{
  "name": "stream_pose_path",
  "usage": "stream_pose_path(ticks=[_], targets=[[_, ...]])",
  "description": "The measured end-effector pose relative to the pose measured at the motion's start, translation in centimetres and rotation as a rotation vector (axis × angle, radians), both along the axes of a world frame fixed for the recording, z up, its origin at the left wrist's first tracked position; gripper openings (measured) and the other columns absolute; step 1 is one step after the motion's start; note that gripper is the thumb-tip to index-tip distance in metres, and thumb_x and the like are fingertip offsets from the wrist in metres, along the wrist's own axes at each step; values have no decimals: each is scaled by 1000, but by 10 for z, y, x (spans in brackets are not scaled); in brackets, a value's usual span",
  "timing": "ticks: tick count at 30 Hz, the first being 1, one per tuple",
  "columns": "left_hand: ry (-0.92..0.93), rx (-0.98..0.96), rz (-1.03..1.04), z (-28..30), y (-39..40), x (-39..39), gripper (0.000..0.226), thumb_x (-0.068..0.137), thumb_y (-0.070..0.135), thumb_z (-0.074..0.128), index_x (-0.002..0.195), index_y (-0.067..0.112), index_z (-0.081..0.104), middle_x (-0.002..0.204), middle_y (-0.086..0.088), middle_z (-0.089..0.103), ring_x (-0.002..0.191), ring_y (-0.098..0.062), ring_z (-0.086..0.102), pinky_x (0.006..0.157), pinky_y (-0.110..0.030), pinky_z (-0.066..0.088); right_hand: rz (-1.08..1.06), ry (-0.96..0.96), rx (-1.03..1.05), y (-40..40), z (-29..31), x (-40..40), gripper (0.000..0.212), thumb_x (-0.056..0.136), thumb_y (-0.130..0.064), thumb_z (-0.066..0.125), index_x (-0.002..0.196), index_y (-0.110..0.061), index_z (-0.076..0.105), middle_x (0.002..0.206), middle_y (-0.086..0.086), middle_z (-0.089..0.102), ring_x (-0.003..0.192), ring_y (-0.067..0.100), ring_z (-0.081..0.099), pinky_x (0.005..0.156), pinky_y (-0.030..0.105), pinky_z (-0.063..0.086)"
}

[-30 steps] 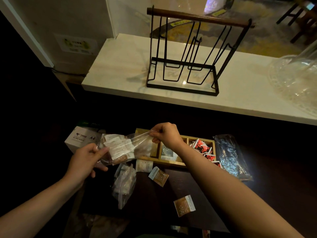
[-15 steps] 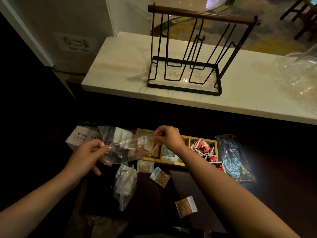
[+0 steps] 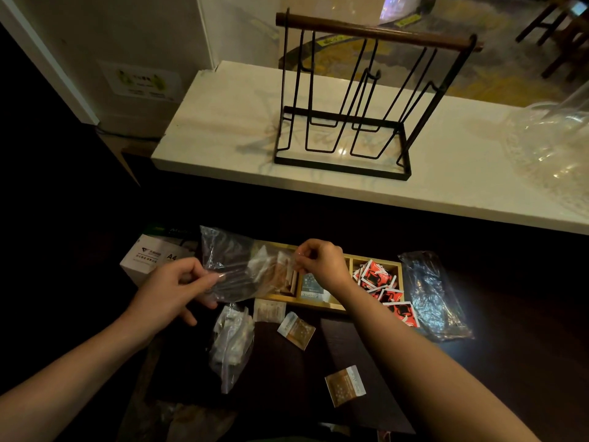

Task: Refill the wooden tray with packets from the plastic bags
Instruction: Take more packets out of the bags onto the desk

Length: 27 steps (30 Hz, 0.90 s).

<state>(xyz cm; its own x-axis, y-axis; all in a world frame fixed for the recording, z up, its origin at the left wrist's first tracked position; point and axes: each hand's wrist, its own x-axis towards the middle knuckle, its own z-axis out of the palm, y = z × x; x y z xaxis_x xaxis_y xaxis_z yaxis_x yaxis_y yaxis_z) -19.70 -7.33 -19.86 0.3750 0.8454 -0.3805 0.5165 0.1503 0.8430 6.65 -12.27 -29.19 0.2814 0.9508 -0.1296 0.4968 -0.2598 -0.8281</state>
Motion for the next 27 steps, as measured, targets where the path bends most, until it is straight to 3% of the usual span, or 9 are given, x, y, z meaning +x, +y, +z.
stream_pose_path(ticks=[6, 11, 15, 17, 19, 21, 25, 27], targets=[[66, -45, -48, 3, 5, 2, 21, 85, 17, 66, 79, -3, 60, 72, 0, 74, 60, -9, 69, 41, -27, 53, -15, 4, 23, -7, -3, 6, 4, 87, -14, 65, 89, -12, 67, 84, 6, 71, 77, 15, 68, 74, 32, 59], [33, 32, -50, 13, 1, 7, 21, 85, 17, 65, 74, 0, 59, 84, 3, 76, 59, -6, 68, 42, -25, 53, -54, 107, 40, -10, -1, 5, 3, 88, -10, 64, 89, -11, 66, 75, -8, 64, 69, 0, 65, 68, 16, 56], [34, 96, -52, 9, 1, 9, 18, 85, 17, 65, 71, 7, 58, 88, 0, 76, 67, -16, 72, 45, -32, 54, -82, 225, 28, -12, -2, 2, 4, 88, -5, 62, 91, -7, 62, 80, 0, 65, 78, 22, 70, 71, 29, 60], [39, 176, -47, 10, 0, 11, 18, 84, 19, 66, 67, 16, 59, 84, -5, 76, 65, -13, 70, 48, -35, 55, -106, 258, 44, -12, 0, 1, 8, 88, -4, 60, 89, -12, 60, 81, -1, 64, 79, 23, 70, 70, 28, 60], [44, 237, -50, 16, -3, 14, 20, 84, 20, 66, 65, 20, 58, 80, 1, 75, 61, -7, 68, 49, -35, 56, -128, 301, 58, -13, 1, 0, 12, 89, -3, 59, 89, -15, 58, 83, 0, 63, 80, 23, 70, 72, 29, 60], [55, 304, -40, 21, -6, 16, 25, 84, 20, 66, 60, 22, 57, 72, 15, 72, 56, -1, 63, 47, -30, 55, -135, 324, 73, -13, 1, -1, 10, 90, -2, 57, 92, -13, 57, 85, 4, 63, 80, 24, 70, 73, 31, 60], [87, 377, -29, 28, -10, 19, 25, 83, 21, 68, 60, 25, 59, 66, 13, 70, 51, -1, 61, 45, -17, 51, -126, 308, 84, -15, 0, -1, 9, 90, -2, 56, 97, -7, 58, 92, 15, 65, 79, 21, 70, 72, 31, 60], [108, 402, -24, 32, -13, 20, 21, 83, 20, 68, 62, 20, 62, 64, 20, 68, 48, 3, 59, 44, -9, 44, -132, 319, 76, -16, 0, -1, 10, 90, -2, 57, 97, -8, 58, 92, 14, 65, 78, 22, 70, 72, 33, 60]])
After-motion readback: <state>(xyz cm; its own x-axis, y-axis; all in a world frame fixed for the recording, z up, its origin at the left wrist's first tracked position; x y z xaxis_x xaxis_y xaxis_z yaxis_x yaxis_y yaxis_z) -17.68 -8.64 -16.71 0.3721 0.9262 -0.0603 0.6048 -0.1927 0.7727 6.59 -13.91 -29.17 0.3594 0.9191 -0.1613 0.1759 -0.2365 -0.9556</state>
